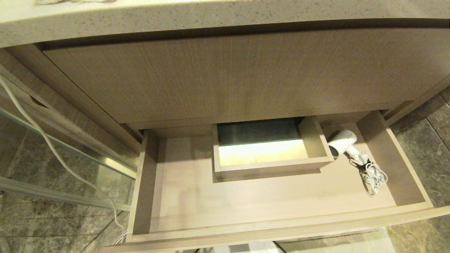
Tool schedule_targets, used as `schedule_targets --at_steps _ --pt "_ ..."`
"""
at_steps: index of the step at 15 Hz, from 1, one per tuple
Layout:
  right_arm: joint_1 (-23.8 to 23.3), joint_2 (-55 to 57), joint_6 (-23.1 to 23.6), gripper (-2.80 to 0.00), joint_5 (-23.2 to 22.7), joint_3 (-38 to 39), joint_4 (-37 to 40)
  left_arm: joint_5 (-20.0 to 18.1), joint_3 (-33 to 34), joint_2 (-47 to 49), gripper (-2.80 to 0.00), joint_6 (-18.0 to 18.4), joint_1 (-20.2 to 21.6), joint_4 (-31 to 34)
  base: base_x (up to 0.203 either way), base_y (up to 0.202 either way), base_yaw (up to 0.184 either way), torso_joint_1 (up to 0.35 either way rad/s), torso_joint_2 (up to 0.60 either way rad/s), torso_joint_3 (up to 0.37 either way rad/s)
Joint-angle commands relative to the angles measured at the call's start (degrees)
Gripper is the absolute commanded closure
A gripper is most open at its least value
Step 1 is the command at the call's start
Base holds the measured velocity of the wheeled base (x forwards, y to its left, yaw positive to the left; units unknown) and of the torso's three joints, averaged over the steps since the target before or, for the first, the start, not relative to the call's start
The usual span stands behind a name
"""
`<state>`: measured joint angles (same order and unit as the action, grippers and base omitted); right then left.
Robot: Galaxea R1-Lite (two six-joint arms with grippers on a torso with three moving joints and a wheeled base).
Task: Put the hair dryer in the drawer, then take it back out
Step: Take the hairdryer out
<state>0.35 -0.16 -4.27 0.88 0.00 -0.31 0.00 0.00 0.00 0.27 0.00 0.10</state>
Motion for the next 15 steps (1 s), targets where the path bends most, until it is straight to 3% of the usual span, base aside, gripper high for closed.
schedule_targets --at_steps 1,10,13,15 --pt "0.00 -0.02 -0.04 0.00 0.00 0.18 -0.04 0.00 0.09 0.00 0.00 0.00 0.00 -0.01 0.000 0.000 0.000 0.000 0.00 0.000" --pt "0.00 0.09 0.04 0.00 0.07 -1.85 0.55 0.00 0.08 0.00 0.00 0.00 0.00 -0.01 0.000 0.000 0.000 0.000 0.00 0.000" --pt "0.04 5.40 -0.30 0.00 0.24 -17.68 10.18 0.00 0.07 0.00 0.00 0.00 0.00 -0.01 0.000 0.000 0.000 0.000 0.00 0.000" --pt "0.40 15.68 -0.69 0.00 2.09 -28.83 17.65 0.00 0.03 0.00 0.00 0.00 0.00 -0.01 0.000 0.000 0.000 0.000 0.00 0.000"
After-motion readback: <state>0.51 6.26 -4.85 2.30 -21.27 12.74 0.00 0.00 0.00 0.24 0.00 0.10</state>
